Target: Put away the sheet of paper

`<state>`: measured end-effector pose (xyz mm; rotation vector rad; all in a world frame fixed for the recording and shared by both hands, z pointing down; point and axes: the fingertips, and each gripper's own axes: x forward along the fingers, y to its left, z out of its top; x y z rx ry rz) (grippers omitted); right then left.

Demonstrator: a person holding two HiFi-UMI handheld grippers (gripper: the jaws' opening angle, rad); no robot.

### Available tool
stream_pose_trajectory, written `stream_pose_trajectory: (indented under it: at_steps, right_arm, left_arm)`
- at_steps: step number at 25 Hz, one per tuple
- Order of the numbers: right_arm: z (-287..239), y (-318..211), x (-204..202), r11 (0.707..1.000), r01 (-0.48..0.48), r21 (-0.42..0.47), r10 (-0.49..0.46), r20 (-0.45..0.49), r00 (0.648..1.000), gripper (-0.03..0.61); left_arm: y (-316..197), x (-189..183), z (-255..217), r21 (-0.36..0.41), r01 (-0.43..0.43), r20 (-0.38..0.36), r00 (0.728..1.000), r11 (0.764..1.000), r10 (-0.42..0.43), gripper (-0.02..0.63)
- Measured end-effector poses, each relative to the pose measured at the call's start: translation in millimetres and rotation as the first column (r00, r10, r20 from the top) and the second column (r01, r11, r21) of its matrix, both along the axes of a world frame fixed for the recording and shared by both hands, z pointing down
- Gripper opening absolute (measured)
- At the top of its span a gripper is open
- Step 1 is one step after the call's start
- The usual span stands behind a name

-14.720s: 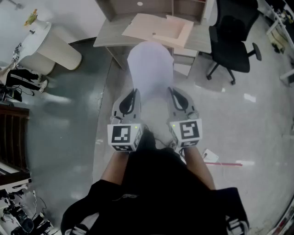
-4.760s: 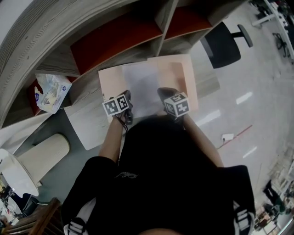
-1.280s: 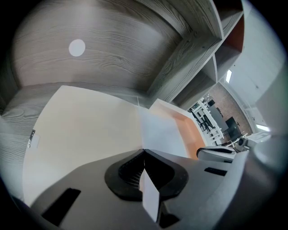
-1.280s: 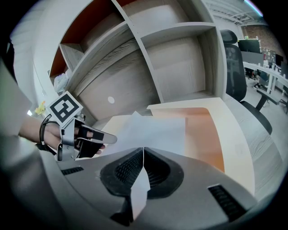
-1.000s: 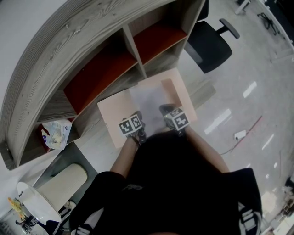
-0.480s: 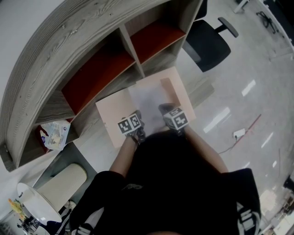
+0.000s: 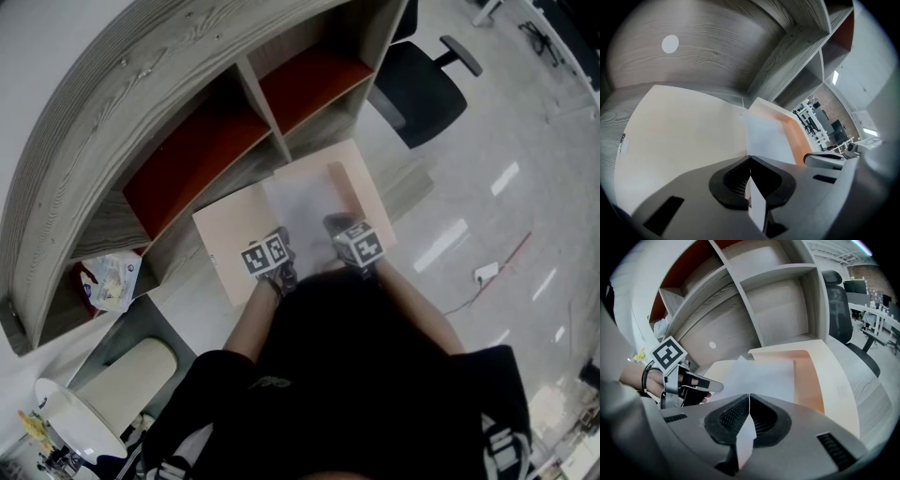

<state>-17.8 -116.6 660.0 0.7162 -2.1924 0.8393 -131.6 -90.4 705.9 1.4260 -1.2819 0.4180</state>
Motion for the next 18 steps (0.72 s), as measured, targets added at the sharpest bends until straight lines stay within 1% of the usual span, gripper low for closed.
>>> stream_pose_trajectory:
  at_steps: [18]
  right_arm:
    - [3, 1, 5, 1.0, -0.015, -0.014, 0.015, -0.01, 1.0, 0.021]
  left_arm:
    - [-6, 11, 4, -0.008, -0.027, -0.016, 0.999, 1.0, 0.027, 0.046]
